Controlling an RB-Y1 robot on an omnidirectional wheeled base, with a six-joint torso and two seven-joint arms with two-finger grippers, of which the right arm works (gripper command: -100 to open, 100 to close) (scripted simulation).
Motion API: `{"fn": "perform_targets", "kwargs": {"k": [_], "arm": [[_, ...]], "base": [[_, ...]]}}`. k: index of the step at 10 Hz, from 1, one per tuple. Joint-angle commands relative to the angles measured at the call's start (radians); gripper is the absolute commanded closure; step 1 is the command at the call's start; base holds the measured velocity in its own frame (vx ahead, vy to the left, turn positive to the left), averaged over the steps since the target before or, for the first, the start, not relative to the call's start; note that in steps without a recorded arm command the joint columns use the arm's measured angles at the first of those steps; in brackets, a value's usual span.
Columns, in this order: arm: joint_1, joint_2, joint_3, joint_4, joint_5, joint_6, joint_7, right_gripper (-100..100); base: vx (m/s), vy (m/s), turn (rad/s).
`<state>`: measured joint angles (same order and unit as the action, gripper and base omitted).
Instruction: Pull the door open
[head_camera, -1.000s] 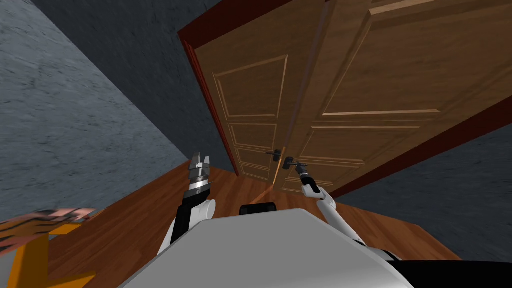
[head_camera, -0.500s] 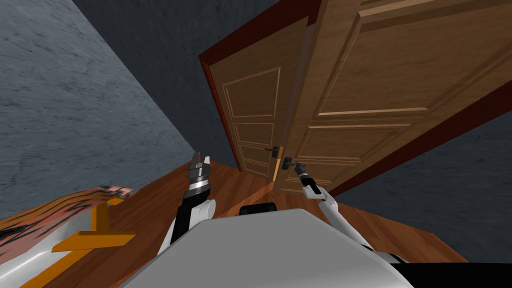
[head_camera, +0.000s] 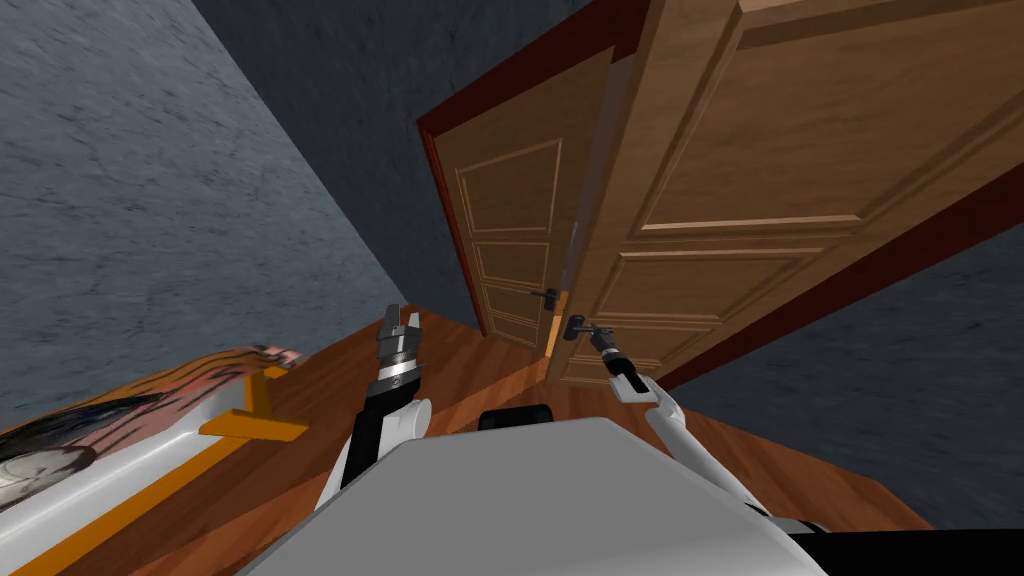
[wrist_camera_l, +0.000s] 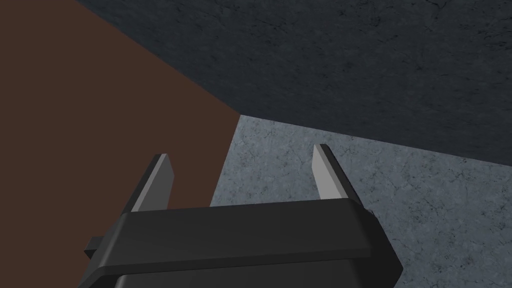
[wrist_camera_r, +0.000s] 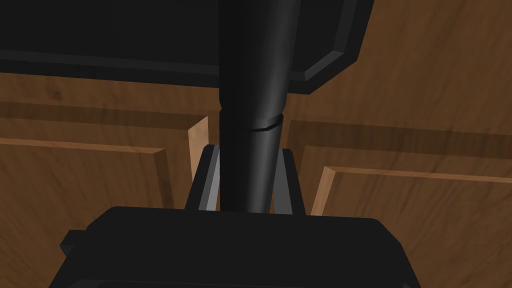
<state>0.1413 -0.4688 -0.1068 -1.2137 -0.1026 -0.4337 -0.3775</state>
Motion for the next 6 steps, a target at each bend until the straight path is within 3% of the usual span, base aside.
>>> {"fn": "perform_targets", "kwargs": {"k": [1, 5, 6], "arm": [[0.018, -0.008, 0.022, -0.009, 0.003, -0.017, -0.015, 100], [0.060, -0.046, 0.061, -0.036, 0.005, -0.055, -0.056, 100], [0.057, -0.040, 0.051, -0.036, 0.005, -0.043, -0.046, 100]], "base": [[-0.201, -0.032, 0.098], [-0.219, -0.083, 0.123], [-0.091, -0.042, 0.017]]}}
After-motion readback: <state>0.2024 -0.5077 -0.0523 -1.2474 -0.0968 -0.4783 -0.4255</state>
